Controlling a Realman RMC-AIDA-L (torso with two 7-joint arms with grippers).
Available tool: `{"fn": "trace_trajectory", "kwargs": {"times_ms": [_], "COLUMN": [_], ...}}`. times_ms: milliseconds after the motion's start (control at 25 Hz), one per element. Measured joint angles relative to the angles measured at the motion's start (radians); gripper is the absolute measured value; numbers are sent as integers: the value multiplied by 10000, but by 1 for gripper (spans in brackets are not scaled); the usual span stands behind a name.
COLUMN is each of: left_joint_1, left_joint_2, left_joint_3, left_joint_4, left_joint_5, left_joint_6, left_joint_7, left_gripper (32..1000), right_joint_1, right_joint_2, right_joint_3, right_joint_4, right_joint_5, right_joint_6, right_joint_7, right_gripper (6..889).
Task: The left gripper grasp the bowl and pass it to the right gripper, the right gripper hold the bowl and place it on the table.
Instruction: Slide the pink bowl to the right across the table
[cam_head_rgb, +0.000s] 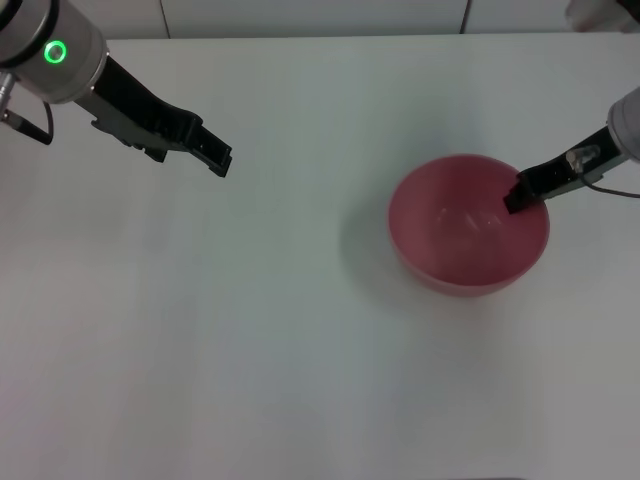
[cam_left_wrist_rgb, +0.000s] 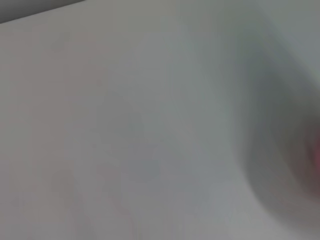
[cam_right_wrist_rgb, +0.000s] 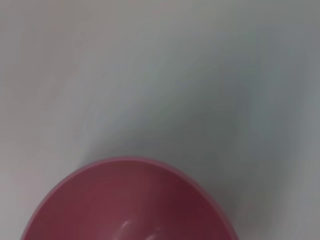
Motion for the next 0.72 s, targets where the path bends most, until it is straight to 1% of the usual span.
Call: {"fn": "trace_trajectory", "kwargs": {"times_ms": [160,360,720], "left_joint_1": [-25,-76,-95], "left_joint_2": [-11,-15,-31], "left_joint_3": [18,42,49], "left_joint_4": [-2,-204,-258], "left_joint_5": [-1,-9,-16], "left_joint_6": [-1,-105,-110], "left_joint_7": [1,18,45], "left_gripper": [840,840,839], "right_joint_1": [6,17,19], "right_joint_2": [-4,-8,-9], "right_joint_3": [0,0,0], "right_joint_4": [149,415,457], "right_joint_5": [-22,-39,-48], "right_joint_6": [192,502,575], "right_joint_7": [0,-8,-2], "right_gripper": [91,93,95]}}
